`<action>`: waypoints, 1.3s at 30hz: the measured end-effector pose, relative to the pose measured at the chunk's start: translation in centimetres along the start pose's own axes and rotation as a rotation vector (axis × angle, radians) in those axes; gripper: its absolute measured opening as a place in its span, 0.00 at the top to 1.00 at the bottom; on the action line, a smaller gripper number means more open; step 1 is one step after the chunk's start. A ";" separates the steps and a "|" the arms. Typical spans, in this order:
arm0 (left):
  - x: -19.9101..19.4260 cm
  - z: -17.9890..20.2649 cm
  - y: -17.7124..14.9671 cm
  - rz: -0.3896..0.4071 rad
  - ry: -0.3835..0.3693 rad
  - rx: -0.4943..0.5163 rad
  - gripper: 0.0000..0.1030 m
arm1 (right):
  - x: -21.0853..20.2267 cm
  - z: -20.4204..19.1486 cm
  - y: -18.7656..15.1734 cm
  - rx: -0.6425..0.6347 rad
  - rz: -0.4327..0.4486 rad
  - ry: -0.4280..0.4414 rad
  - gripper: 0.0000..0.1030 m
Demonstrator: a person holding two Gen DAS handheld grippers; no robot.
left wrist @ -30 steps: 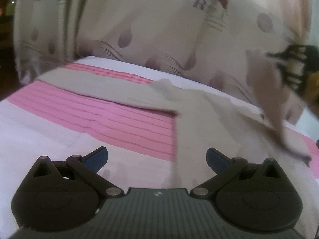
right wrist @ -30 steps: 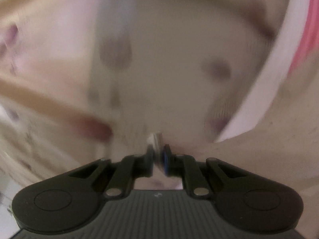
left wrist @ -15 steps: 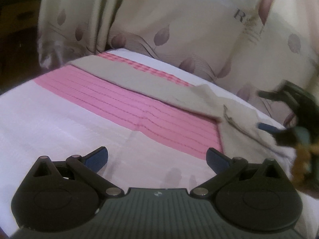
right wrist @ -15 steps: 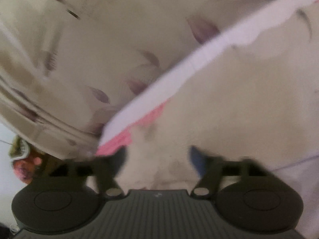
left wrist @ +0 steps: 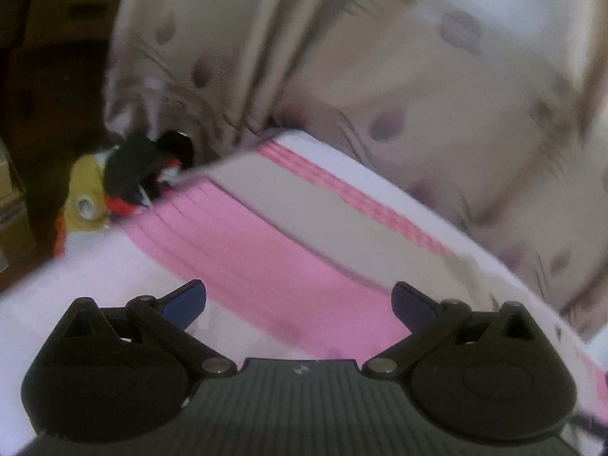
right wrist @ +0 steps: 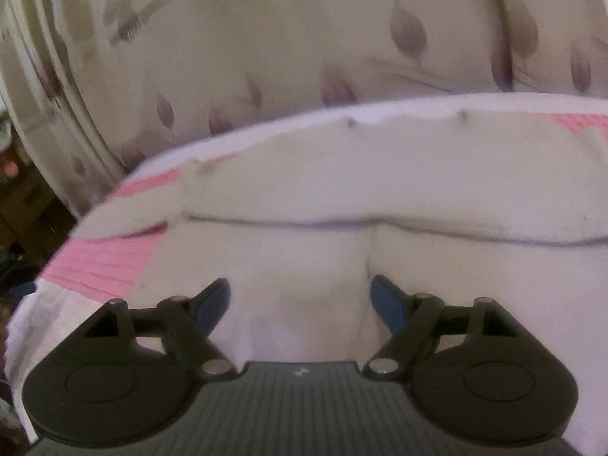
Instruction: Fold small clothes
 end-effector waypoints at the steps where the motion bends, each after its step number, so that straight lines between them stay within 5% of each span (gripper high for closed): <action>1: 0.7 -0.7 1.2 0.000 -0.001 -0.017 0.01 | -0.3 0.2 -0.3 0.009 0.008 -0.004 0.18; 6: 3.9 -5.1 7.5 0.027 0.079 -0.116 0.06 | 0.0 0.4 -0.4 0.020 0.011 -0.019 0.10; 8: 5.9 -7.1 9.3 -0.060 0.043 -0.218 0.14 | 0.3 0.2 -0.5 0.003 0.013 -0.024 0.09; 10: 8.1 -9.1 10.4 -0.154 -0.018 -0.352 0.38 | 0.4 0.1 -0.5 -0.004 0.016 -0.028 0.09; 17: 13.9 -11.0 10.2 -0.295 -0.057 -0.515 0.37 | 0.9 -0.8 -0.5 -0.051 0.011 -0.060 0.05; 20: 15.5 -10.9 9.8 -0.279 -0.066 -0.577 0.39 | 1.0 -1.0 -0.5 -0.067 0.009 -0.071 0.05; 22: 15.8 -10.5 10.4 -0.217 -0.069 -0.563 0.75 | 1.0 -1.0 -0.5 -0.065 0.009 -0.069 0.05; 23: 15.4 -10.1 10.8 -0.179 -0.069 -0.555 0.83 | 1.0 -1.0 -0.5 -0.060 0.011 -0.065 0.05; 24: 14.7 -9.1 11.6 -0.130 -0.035 -0.514 0.95 | 1.0 -0.9 -0.5 -0.053 0.014 -0.060 0.05; 26: 12.7 -6.5 12.8 -0.064 -0.026 -0.437 0.95 | 0.9 -0.7 -0.5 -0.035 0.020 -0.044 0.05; 30: 6.6 2.2 14.8 0.050 -0.151 -0.295 0.95 | 0.4 0.3 -0.3 0.046 0.049 0.012 0.05; 35: 0.4 15.4 14.7 0.082 -0.292 -0.164 0.95 | -0.5 2.3 -0.1 0.185 0.094 0.053 0.06; 39: -2.2 25.9 11.2 0.029 -0.406 -0.061 0.95 | -1.9 3.3 0.0 0.267 0.125 0.081 0.06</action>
Point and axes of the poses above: each gripper's, at about its wrist camera, not at the fingertips, and x roughly the way its jaws point, z to its right, y to its top, the point moved 7 cm from there along x, roughly the way its jaws point, and after that the axes turned 7 degrees about -x, right-handed, at the moved point
